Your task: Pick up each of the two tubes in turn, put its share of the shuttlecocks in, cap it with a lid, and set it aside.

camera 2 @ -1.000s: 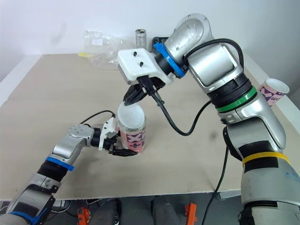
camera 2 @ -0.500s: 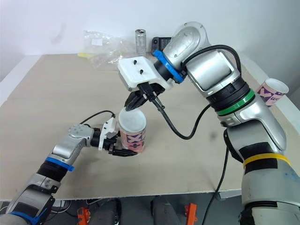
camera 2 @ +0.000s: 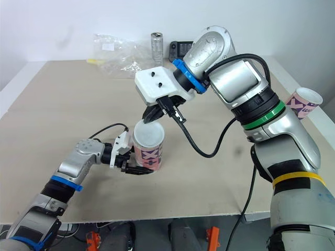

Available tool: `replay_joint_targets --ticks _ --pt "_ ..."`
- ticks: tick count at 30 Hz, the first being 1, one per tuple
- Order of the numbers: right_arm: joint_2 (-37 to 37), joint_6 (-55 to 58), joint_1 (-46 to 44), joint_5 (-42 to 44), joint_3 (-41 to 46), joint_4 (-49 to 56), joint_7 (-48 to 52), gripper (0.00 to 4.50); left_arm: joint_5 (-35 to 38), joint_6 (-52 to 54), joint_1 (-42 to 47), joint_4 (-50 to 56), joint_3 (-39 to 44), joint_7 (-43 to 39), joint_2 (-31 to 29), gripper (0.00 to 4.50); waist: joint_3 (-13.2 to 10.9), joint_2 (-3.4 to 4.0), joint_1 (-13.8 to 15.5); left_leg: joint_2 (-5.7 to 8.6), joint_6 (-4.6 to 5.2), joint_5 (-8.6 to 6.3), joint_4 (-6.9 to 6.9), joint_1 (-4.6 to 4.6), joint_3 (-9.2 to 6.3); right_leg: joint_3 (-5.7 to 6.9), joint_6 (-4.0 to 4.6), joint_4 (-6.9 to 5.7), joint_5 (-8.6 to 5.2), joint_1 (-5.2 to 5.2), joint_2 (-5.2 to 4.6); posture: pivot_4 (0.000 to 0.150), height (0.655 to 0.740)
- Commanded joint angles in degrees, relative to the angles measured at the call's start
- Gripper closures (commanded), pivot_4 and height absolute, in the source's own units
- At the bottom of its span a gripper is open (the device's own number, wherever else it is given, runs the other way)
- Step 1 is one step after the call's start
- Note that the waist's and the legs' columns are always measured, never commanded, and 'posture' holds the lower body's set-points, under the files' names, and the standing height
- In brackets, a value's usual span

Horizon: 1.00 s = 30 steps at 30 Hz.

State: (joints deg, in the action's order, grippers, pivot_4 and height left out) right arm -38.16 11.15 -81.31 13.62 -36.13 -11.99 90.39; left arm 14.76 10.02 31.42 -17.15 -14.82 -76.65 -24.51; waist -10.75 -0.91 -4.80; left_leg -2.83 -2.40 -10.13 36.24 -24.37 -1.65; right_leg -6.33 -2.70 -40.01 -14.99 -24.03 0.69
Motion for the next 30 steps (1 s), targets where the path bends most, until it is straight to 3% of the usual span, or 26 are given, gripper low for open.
replay_joint_targets --ticks 1,7,11,15,20,26,28,30 --pt "-2.20 -1.47 0.35 0.47 -0.90 2.45 2.11 4.44 -2.54 2.41 -2.11 -2.96 -1.48 0.20 -1.99 1.29 0.00 0.00 0.03 0.00 0.00 0.00 0.00 0.00 0.00 0.00 0.00 0.00 0.00 0.00 0.00 0.150 0.7236" --pt "-3.38 -3.19 4.00 -0.25 -2.63 7.14 2.11 4.44 -2.47 2.58 -2.24 -2.77 -1.50 0.39 -2.05 1.29 0.07 -0.10 0.03 0.00 -0.01 -0.01 -0.05 0.02 -0.01 0.00 0.00 0.01 -0.08 0.03 0.00 0.150 0.7236" --pt "0.49 -5.56 6.48 -6.13 -2.42 5.64 1.25 4.44 -2.43 2.71 -2.31 -2.65 -1.48 0.45 -2.06 1.29 0.35 -0.28 0.03 0.01 0.00 -0.02 -0.22 0.12 -0.02 0.01 0.05 0.01 -0.17 0.07 0.00 0.150 0.7236" --pt "4.51 -6.68 6.76 -10.83 -1.25 3.10 -0.73 3.05 -2.41 2.94 -2.53 -2.35 -1.32 0.68 -1.91 1.29 0.56 -0.39 0.00 -0.02 0.01 -0.03 -0.34 0.25 -0.03 0.03 0.10 0.01 -0.19 0.11 0.03 0.150 0.7236" --pt "8.36 -1.51 5.19 -11.95 2.34 1.24 -2.02 0.83 -2.24 3.15 -3.14 -1.78 -1.21 1.05 -1.97 1.29 0.62 -0.42 -0.16 -0.03 0.01 -0.03 -0.35 0.50 -0.04 0.06 0.16 0.01 -0.19 0.31 0.02 0.150 0.7236" --pt "8.97 7.22 -1.54 -5.07 11.26 -5.14 1.47 0.83 -2.23 3.16 -3.32 -1.63 -1.22 1.14 -2.06 1.29 0.58 -0.43 -0.17 -0.04 0.01 -0.03 -0.71 1.00 -0.06 0.11 0.61 -0.01 -0.45 0.63 0.03 0.150 0.7236" --pt "6.11 11.84 -2.52 1.56 12.30 -4.51 2.02 0.83 -2.25 3.00 -3.16 -1.92 -1.26 1.04 -2.11 1.29 0.58 -0.43 -0.12 -0.04 0.00 -0.04 -0.74 0.98 -0.06 0.11 0.39 0.00 -0.41 0.64 0.01 0.150 0.7236" --pt "4.74 13.58 -1.84 4.07 12.75 -3.26 2.11 1.35 -2.29 2.92 -3.04 -2.11 -1.38 0.89 -2.18 1.29 0.58 -0.45 -0.07 -0.03 -0.05 -0.07 -0.76 0.95 -0.07 0.12 0.37 0.02 -0.47 0.65 0.00 0.150 0.7236"
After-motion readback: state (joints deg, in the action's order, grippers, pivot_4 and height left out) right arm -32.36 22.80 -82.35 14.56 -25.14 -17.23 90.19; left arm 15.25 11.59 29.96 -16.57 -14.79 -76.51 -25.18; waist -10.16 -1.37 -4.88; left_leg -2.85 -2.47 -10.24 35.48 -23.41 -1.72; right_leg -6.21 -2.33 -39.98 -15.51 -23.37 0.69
